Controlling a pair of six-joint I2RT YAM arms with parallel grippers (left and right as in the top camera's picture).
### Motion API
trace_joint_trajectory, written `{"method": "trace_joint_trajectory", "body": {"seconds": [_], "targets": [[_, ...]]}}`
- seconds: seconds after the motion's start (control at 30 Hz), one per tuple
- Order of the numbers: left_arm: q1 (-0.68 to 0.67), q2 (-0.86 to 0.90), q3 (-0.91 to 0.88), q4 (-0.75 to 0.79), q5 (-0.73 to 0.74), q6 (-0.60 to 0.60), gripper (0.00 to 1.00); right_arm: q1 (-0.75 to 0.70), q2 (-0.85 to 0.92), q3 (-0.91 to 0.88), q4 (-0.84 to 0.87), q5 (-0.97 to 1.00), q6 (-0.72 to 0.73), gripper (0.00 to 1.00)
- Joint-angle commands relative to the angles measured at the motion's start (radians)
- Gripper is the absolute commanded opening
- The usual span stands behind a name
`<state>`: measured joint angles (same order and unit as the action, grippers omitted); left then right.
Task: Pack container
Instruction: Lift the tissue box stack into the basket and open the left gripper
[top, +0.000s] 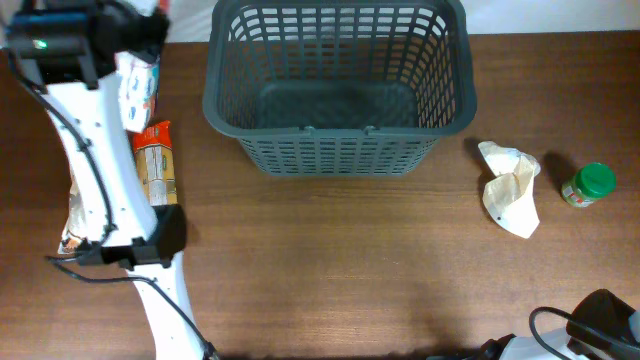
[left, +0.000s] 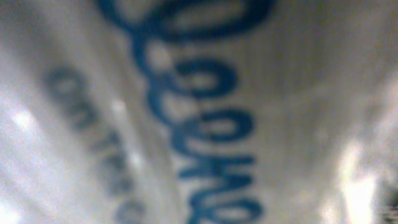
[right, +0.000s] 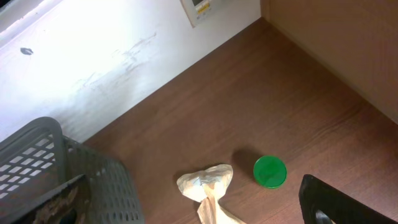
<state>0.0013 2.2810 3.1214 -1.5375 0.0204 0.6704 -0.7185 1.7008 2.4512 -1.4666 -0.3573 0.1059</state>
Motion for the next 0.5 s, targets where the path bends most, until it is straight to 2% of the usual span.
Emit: {"method": "trace_joint_trajectory", "body": {"seconds": [0.0,0.07,0.27,0.47], "targets": [[-0.143,-0.032,0.014,0.027,-0.162,0.35,0.02,-0.003,0.005,0.001,0.0,0.002,0.004,0.99],[-0.204,-0.029,0.014,0.026,-0.174,0.449,0.02,-0.003,0.005,0.001,0.0,0.002,0.004,0.99],[-0.29,-0.007,0.014,0.044,-0.039,0.58,0.02,-0.003,0.005,0.002,0.0,0.002,0.003,0.99],[-0.351,-0.005,0.013,0.105,0.005,0.642,0.02,-0.003,0.005,0.002,0.0,0.002,0.003,0.99]]}}
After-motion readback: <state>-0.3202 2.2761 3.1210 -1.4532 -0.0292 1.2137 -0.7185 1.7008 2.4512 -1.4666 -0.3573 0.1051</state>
